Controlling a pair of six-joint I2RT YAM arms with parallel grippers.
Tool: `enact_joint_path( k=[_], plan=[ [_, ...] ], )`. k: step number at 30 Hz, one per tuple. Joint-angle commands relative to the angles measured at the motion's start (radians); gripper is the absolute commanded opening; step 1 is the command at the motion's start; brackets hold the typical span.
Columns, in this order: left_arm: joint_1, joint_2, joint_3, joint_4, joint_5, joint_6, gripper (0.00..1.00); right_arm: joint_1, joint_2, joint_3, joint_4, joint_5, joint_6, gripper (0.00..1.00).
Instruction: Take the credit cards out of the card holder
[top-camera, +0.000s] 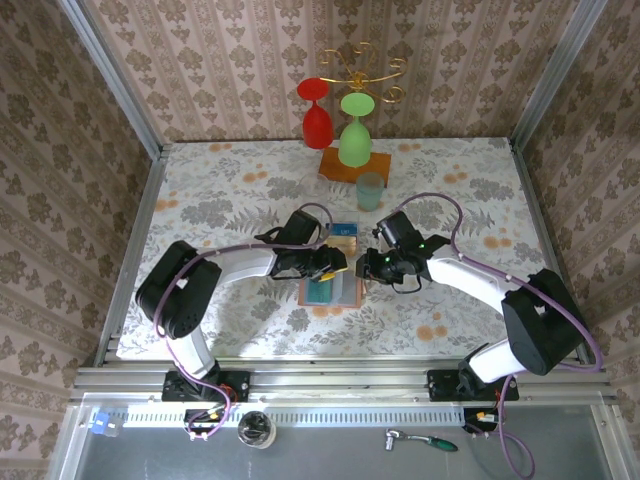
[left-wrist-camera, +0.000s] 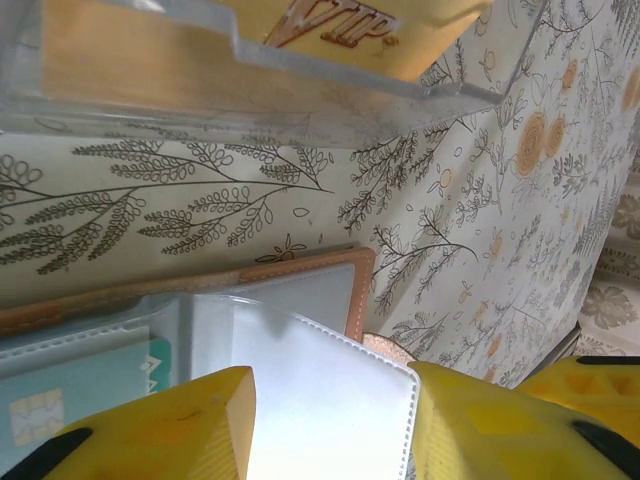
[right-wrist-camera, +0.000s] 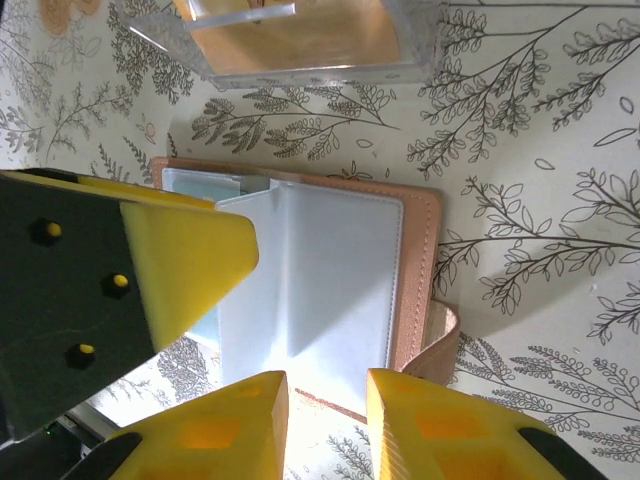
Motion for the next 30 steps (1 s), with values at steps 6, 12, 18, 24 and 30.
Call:
enact_joint_path(
  k=[6,12,18,24,30],
  plan=[
    [0.002,0.002,0.034,0.008,0.047,0.019,0.46,0.012,-0.012,0.037,-0.025,0.022,0.010,0.29],
    [-0.027,0.048,0.091,0.010,0.054,0.015,0.47,0.009,-0.062,0.033,-0.065,0.060,-0.006,0.29],
    [-0.036,0.061,0.111,0.006,0.056,0.017,0.47,0.007,-0.069,0.022,-0.063,0.057,-0.005,0.30],
    [-0.001,0.007,0.058,-0.019,0.039,0.035,0.46,0.016,-0.036,0.022,-0.014,0.022,0.021,0.29],
    [0.065,-0.088,-0.061,-0.007,0.032,0.040,0.46,0.066,0.048,0.077,0.004,0.011,0.031,0.29]
  ],
)
